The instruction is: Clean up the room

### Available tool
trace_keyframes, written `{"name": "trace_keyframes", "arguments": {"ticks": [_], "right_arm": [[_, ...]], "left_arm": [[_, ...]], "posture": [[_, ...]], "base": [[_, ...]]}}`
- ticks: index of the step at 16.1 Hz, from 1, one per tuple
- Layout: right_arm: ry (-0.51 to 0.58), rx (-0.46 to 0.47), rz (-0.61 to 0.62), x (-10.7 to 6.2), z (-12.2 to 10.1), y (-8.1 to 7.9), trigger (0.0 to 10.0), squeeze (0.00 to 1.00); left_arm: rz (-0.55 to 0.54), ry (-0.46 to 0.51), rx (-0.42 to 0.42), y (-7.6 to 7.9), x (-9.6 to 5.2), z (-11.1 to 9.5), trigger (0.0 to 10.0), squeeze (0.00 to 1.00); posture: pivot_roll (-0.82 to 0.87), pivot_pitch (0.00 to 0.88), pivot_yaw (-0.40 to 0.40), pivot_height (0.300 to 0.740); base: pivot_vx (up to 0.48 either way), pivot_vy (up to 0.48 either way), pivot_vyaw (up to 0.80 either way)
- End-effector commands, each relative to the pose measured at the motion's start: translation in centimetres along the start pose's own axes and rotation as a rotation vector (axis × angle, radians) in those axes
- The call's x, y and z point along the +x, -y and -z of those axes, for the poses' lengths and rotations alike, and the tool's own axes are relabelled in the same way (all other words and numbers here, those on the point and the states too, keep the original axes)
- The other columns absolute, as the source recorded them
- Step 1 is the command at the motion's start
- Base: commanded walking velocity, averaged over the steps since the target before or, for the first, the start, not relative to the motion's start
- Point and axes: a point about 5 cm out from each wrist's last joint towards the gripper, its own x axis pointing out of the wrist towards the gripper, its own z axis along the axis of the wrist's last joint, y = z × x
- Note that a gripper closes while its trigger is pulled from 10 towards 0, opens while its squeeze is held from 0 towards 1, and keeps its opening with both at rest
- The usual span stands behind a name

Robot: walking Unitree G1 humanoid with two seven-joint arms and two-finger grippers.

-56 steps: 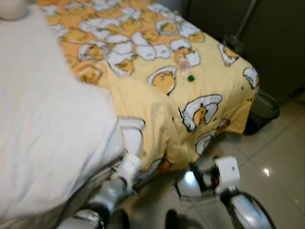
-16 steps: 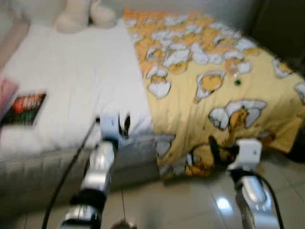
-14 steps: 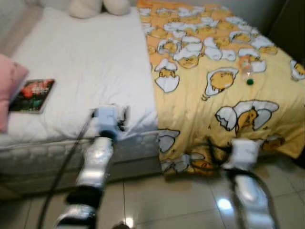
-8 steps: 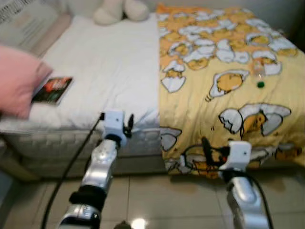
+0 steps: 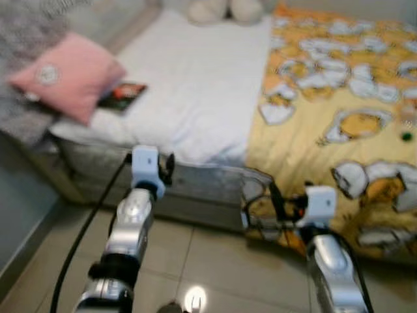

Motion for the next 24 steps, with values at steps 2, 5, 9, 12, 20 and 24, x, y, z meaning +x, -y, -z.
{"name": "trace_keyframes", "arguments": {"ticks": [2, 5, 9, 12, 20, 24], "right_arm": [[-0.001, -0.002, -0.006, 0.0, 0.1, 0.2, 10.0, 0.00], [0.001, 0.031, 0.016, -0.4, 0.1, 0.6, 10.0, 0.00], [0.040, 0.035, -0.009, -2.4, -0.4, 0.0, 10.0, 0.00], [-0.015, 0.049, -0.030, -3.4, 0.7, -0.2, 10.0, 0.00], [-0.034, 0.018, -0.056, -2.1, 0.4, 0.2, 10.0, 0.00], [-0.059, 0.037, -0.054, -2.3, 0.9, 0.2, 10.0, 0.00]], "left_arm": [[-0.026, -0.007, -0.007, 0.5, 0.3, -0.2, 10.0, 0.00], [0.124, 0.063, -0.014, 1.2, -0.5, -0.5, 10.0, 0.00], [0.210, 0.105, -0.012, 0.1, -4.2, -0.8, 10.0, 0.00], [0.154, 0.064, 0.033, 0.2, -4.2, 0.0, 10.0, 0.00], [0.047, -0.008, -0.038, 0.5, -2.5, 0.0, 10.0, 0.00], [0.026, -0.043, -0.025, 0.2, -2.9, 0.7, 10.0, 0.00]], "posture": [[0.02, 0.000, 0.044, 0.736], [0.02, 0.000, 0.044, 0.740], [-0.01, 0.000, 0.067, 0.740], [0.00, 0.000, 0.057, 0.740], [0.00, 0.000, 0.049, 0.740], [0.00, 0.000, 0.047, 0.740]], "base": [[0.000, -0.435, 0.50], [0.000, -0.430, 0.45], [0.142, -0.398, 0.44], [0.102, -0.121, 0.45], [0.300, 0.000, 0.43], [0.438, 0.000, 0.43]]}}
